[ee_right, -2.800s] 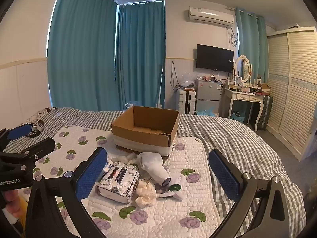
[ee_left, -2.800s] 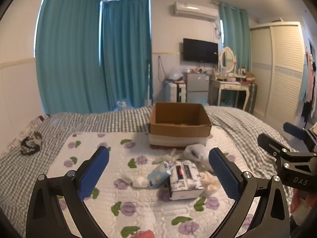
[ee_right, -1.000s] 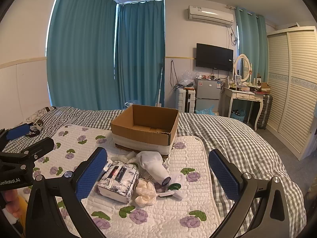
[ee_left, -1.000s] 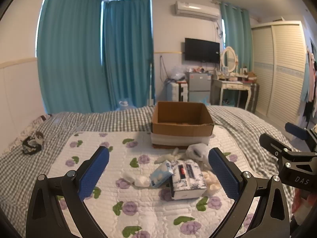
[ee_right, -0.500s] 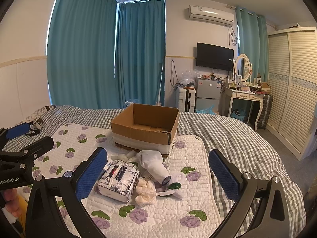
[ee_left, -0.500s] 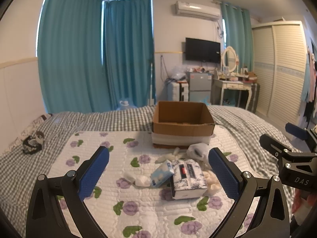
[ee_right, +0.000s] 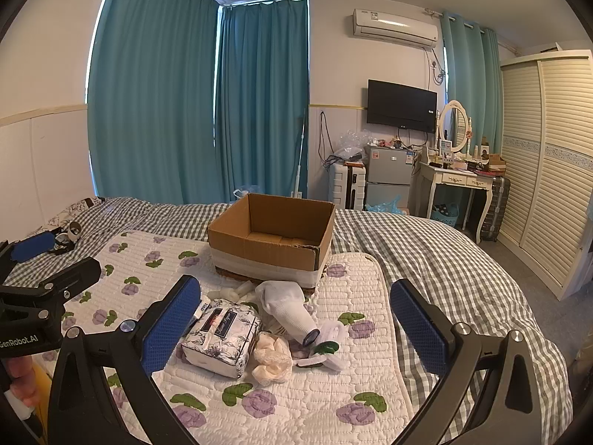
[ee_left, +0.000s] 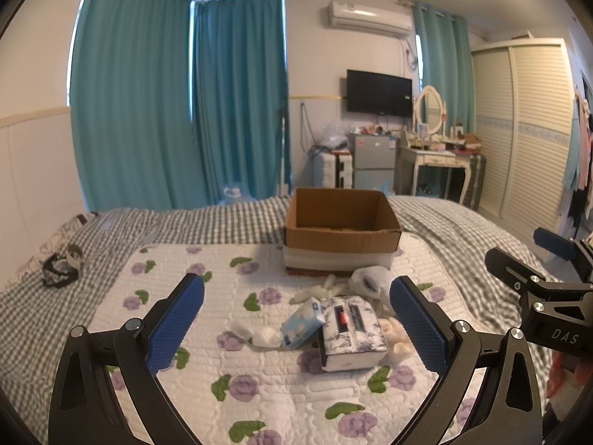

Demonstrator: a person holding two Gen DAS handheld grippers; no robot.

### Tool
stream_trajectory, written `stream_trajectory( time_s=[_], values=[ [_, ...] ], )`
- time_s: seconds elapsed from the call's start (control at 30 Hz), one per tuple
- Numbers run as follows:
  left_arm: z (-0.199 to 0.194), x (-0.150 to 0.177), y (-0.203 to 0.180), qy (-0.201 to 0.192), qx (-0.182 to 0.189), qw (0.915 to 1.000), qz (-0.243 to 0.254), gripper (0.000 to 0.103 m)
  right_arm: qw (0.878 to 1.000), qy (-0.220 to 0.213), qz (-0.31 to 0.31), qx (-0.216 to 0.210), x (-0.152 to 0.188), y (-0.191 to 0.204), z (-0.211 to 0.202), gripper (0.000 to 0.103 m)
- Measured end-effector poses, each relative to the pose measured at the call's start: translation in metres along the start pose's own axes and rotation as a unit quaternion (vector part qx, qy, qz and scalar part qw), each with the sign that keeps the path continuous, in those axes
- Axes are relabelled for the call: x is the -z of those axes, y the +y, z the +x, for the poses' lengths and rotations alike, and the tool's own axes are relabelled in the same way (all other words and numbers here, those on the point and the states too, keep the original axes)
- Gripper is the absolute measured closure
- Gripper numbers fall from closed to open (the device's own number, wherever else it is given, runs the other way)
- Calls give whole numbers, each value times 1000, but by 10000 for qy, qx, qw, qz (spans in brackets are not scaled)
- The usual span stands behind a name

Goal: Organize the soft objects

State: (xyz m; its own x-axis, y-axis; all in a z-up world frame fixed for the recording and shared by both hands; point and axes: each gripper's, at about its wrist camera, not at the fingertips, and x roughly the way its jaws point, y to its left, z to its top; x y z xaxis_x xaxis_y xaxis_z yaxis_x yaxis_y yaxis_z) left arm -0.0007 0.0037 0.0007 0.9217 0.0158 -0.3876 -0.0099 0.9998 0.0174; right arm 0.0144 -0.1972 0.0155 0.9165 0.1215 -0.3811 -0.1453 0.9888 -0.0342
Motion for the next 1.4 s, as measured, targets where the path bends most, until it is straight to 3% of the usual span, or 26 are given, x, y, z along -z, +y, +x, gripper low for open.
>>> stream_trajectory(
  time_s=[0.6,0.8,0.9,1.03,1.3,1.4],
  values=[
    [-11,2,-11,-70,27,10000,61,0,10000,45,27,46,4,-4,-3,0],
    [20,27,-26,533,231,9983,-102,0,9978,541,180,332,20,-24,19,0],
    [45,51,-41,944,180,9953,76,0,9945,904,268,462,34,-33,36,0],
    [77,81,-55,1545,196,9877,135,1,9906,1257,436,323,47,-36,57,0],
    [126,106,-67,1991,435,9789,148,2,9798,1874,314,629,68,-29,94,0],
    [145,107,-61,2096,494,9765,-53,3,9767,1982,230,788,71,-27,102,0]
  ],
)
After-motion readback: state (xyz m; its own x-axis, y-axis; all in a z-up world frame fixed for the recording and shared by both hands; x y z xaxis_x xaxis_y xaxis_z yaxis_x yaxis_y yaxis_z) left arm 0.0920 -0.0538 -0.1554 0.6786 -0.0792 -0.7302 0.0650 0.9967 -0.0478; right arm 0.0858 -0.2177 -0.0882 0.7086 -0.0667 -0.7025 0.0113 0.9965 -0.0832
